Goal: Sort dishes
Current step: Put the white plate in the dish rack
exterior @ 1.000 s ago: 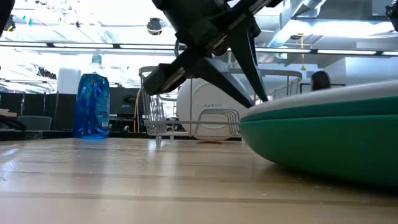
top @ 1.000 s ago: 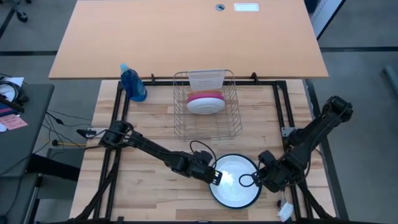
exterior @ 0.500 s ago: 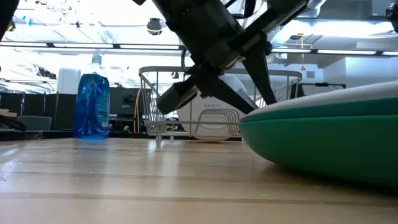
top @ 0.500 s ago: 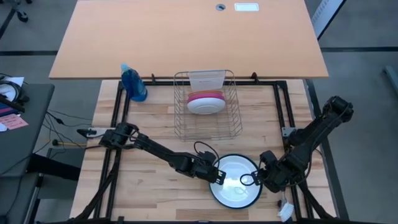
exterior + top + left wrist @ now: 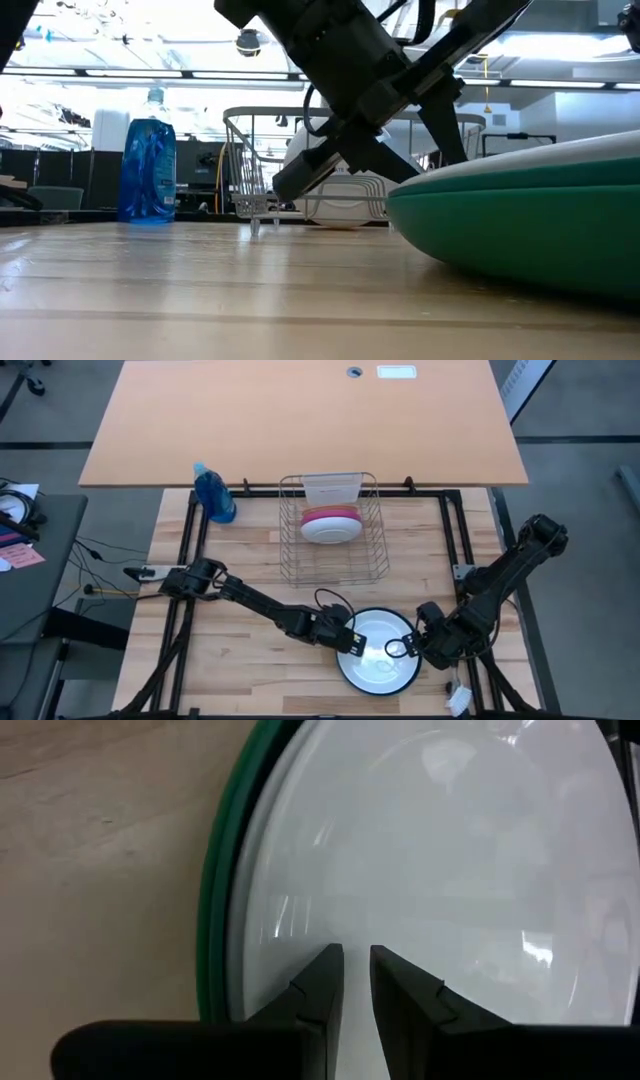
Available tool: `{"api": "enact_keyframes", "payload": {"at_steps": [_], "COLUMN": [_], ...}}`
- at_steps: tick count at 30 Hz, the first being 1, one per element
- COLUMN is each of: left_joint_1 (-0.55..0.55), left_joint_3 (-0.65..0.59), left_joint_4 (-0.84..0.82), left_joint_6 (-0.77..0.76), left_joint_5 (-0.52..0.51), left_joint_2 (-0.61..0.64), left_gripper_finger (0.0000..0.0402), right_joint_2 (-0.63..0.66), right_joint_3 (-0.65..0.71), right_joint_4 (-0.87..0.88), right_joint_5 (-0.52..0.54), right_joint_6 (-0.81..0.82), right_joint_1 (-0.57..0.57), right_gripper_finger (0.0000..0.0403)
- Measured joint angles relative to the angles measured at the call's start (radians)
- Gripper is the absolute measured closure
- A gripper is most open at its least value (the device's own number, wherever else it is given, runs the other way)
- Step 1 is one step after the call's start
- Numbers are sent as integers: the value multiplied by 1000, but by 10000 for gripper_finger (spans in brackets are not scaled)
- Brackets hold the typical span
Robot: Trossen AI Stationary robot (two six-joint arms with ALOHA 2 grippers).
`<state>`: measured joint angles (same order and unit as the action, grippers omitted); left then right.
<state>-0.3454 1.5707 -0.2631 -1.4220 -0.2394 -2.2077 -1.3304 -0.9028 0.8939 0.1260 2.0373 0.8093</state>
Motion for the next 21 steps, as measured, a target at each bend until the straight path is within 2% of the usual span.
{"api": "enact_keyframes", "payload": {"at_steps": [6,12,21], "left_joint_1": [12,24,29], "left_joint_3": [0,-1,-2], "left_joint_4": [-3,-8,-10], "left_joint_6": [3,7,5], "left_joint_5": [5,7,28], "left_joint_2": [0,0,0], "left_gripper_finger": [350,350,350], "right_joint_2": [-2,-40,-104], "right_joint_3": [8,83,92], "right_joint_4": [-33,-201,-245], "right_joint_5": [5,4,-4], "right_joint_6": [-3,39,-1], "right_joint_1": [0,-6,-26], "right_gripper_finger": [197,220,248]}}
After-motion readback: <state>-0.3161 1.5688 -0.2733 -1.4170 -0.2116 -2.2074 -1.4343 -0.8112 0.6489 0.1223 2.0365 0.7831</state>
